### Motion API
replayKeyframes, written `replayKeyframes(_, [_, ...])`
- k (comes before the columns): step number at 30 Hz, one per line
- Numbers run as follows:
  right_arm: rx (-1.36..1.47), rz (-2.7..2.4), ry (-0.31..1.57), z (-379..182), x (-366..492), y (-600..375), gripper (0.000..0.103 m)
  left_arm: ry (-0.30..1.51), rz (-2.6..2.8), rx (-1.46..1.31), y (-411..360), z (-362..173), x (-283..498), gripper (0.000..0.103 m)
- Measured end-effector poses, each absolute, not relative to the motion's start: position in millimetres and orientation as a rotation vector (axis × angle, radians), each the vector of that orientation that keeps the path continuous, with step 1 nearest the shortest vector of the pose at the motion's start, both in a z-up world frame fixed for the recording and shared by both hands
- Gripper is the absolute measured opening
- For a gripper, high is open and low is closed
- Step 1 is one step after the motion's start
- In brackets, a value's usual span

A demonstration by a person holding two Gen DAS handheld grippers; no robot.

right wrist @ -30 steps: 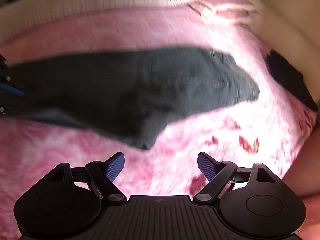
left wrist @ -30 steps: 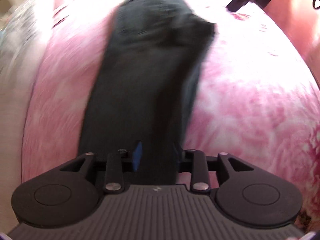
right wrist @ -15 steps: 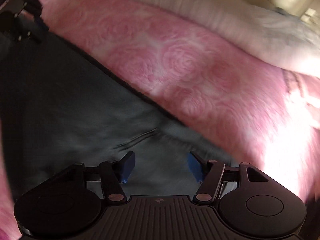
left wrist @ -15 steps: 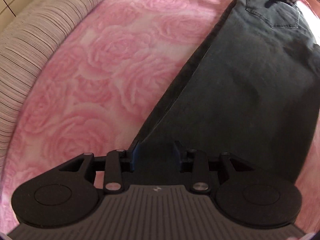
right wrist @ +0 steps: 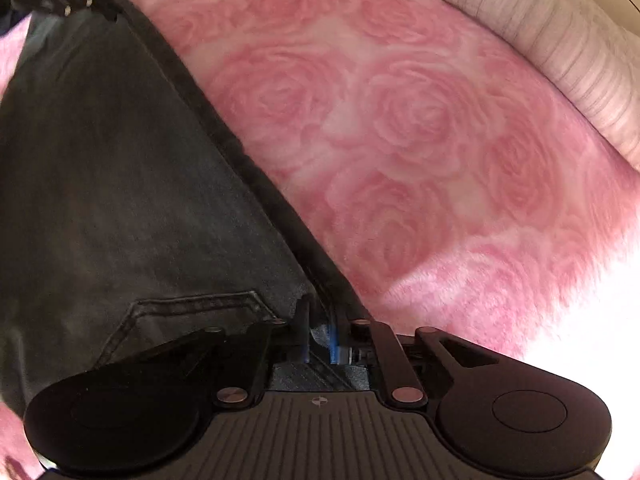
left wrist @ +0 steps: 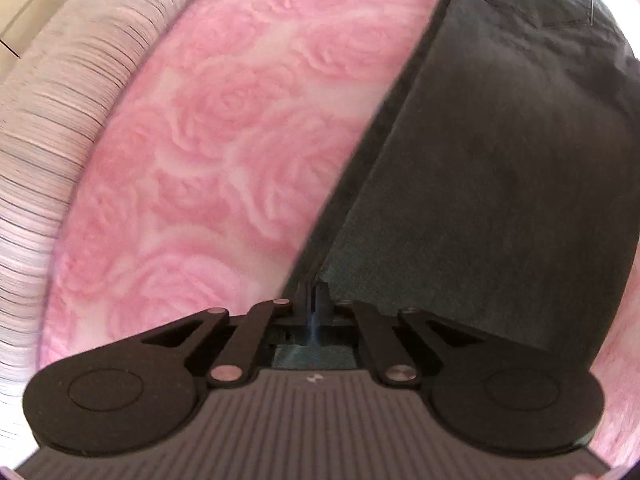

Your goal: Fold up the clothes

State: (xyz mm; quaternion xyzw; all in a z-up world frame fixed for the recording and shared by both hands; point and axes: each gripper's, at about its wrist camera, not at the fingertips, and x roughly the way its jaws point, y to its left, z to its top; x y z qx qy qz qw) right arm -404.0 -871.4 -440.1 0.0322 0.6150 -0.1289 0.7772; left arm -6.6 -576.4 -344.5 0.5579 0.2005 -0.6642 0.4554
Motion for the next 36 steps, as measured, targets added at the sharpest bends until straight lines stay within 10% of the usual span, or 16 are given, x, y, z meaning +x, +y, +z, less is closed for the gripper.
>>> replayKeyframes(10, [-0.003,-0.325,1.303,-444.9,-403.3,-868.6,0.009,0.540,-1.582,1.354,-592.2,-366.0,-1.6,0.002])
replayKeyframes(20, [0.261,-0.706,1.256,-409.1,-503.9,-835.1,0.040,0.568,-1.583,1.414,-550.1,-357.4,-35.9,0.017])
replayKeyframes(36, [0.591,-0.547,1.026,-418.3,-442.3,-692.4,0.041,0.530,-1.729,1.464,-491.0,-360.6,-172.1,0.023])
